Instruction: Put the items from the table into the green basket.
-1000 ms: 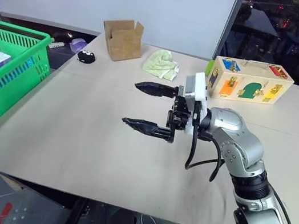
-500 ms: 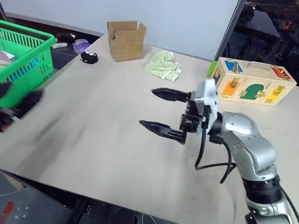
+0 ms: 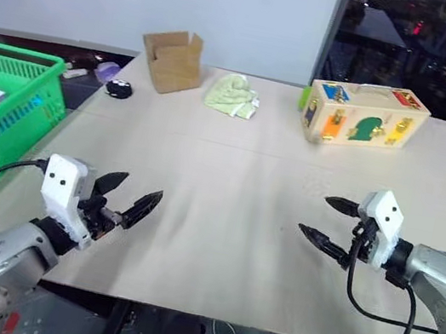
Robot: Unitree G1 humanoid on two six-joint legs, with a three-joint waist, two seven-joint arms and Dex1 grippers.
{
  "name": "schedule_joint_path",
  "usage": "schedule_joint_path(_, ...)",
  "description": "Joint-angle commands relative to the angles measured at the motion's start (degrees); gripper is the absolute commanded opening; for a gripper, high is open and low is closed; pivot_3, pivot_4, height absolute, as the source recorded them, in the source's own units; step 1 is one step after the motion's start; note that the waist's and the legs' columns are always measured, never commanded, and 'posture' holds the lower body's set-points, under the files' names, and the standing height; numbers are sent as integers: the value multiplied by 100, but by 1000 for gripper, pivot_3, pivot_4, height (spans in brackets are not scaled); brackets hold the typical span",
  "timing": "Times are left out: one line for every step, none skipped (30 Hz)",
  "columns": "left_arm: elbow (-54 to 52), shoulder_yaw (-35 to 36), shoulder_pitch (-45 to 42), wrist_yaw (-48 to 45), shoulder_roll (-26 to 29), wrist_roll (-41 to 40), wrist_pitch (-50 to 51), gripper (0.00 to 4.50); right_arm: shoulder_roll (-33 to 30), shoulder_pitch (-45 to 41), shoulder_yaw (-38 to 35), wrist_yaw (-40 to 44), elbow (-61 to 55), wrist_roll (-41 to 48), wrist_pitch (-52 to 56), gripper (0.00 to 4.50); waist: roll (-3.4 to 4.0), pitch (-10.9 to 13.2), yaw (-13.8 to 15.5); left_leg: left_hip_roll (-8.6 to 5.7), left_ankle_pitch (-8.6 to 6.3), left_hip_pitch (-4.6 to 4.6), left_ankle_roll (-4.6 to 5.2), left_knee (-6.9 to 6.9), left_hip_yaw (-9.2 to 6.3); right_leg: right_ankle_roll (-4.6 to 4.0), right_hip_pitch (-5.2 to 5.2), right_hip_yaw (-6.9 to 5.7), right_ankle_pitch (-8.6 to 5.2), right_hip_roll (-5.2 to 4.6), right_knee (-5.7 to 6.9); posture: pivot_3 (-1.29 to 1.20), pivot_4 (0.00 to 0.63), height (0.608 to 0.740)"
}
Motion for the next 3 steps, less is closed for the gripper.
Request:
schedule_joint_path(-135, -37, -95, -13, 82, -174, 63, 4451, -47, 93, -335, -198, -335, 145, 114, 4500, 2, 2, -131, 0, 0, -1, 0, 10, 0, 15, 2, 3, -9, 2, 0, 36, 2, 740)
schedule_joint_path(-96, -55, -173, 39, 59, -202, 77, 4451, -39, 141, -387, -256, -366, 158, 137, 4500, 3, 3, -160, 0, 0, 0, 0, 15, 1, 18, 6, 4, -9, 2, 0, 29, 5, 740)
schedule_joint_path(-56, -92, -243, 89, 43, -183, 79, 4451, -21, 179, -430, -313, -392, 177, 160, 4500, 3, 3, -160, 0, 0, 1, 0, 19, 5, 19, 7, 7, -9, 1, 0, 26, 6, 740)
